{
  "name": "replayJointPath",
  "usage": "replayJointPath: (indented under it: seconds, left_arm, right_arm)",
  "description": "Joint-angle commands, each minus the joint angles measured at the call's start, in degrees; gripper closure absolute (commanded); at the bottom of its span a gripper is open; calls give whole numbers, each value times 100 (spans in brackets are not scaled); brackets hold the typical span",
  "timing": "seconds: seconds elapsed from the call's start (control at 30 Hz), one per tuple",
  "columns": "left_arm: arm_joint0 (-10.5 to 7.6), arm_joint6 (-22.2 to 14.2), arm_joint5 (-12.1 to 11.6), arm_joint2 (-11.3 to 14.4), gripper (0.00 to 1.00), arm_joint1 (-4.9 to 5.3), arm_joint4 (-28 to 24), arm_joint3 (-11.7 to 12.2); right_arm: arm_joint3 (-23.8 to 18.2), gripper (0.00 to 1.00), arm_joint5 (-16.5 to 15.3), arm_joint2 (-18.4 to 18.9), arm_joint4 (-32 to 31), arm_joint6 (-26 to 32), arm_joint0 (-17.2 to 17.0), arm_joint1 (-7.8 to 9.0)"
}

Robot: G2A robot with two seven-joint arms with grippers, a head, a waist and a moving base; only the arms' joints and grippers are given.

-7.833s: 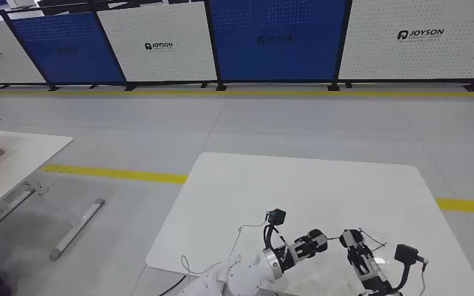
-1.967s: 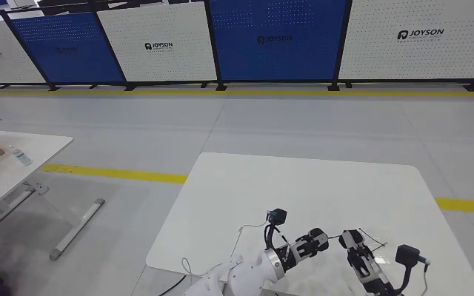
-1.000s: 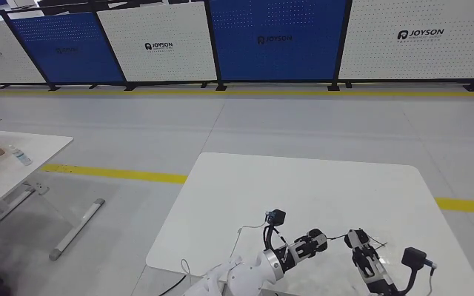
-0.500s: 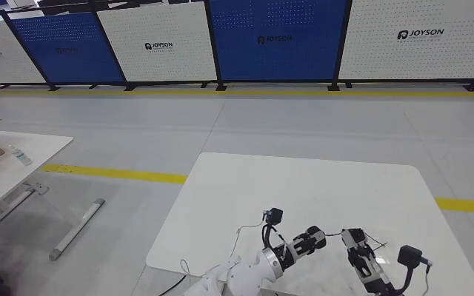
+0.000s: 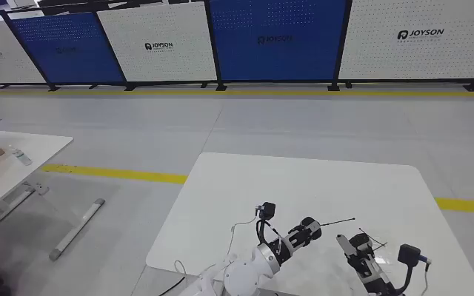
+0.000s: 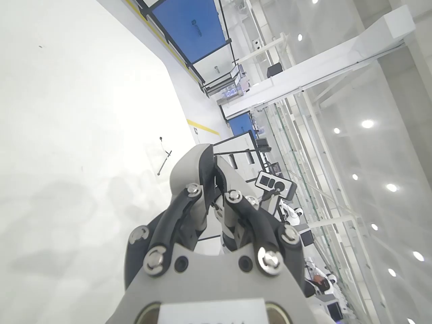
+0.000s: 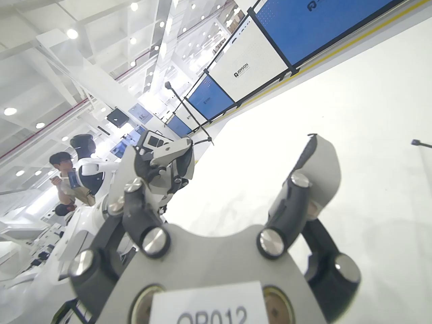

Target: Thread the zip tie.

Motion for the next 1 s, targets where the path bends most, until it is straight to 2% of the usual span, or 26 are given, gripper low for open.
replayJointPath:
  seconds: [0.0, 0.17, 0.27, 0.5, 0.83, 0.9, 0.97]
  left_arm:
    - [0, 0, 0, 0, 100, 0, 0, 0]
    - [45, 119, -38, -27, 100, -6, -68, -51]
    - [101, 153, -74, -108, 100, 0, -207, -122]
    - [208, -58, -160, -183, 100, 20, -469, -235]
    - [211, -63, -160, -178, 100, 19, -479, -234]
    - [200, -191, -186, -143, 100, 16, -558, -226]
    - [193, -328, -202, -122, 100, 17, -638, -225]
  right_arm:
    - [0, 0, 0, 0, 0, 1, 0, 0]
    - [20, 0, 116, 39, -345, 57, 77, 1]
    - [64, 0, 158, 113, -816, -75, 43, 7]
    - [177, 0, 489, 125, -1972, -369, 25, 2]
    - [200, 0, 569, 100, -2090, -359, 50, -4]
    - [227, 0, 414, 3, -2326, -143, 141, 1]
    - [272, 0, 388, -10, -2495, -88, 200, 3]
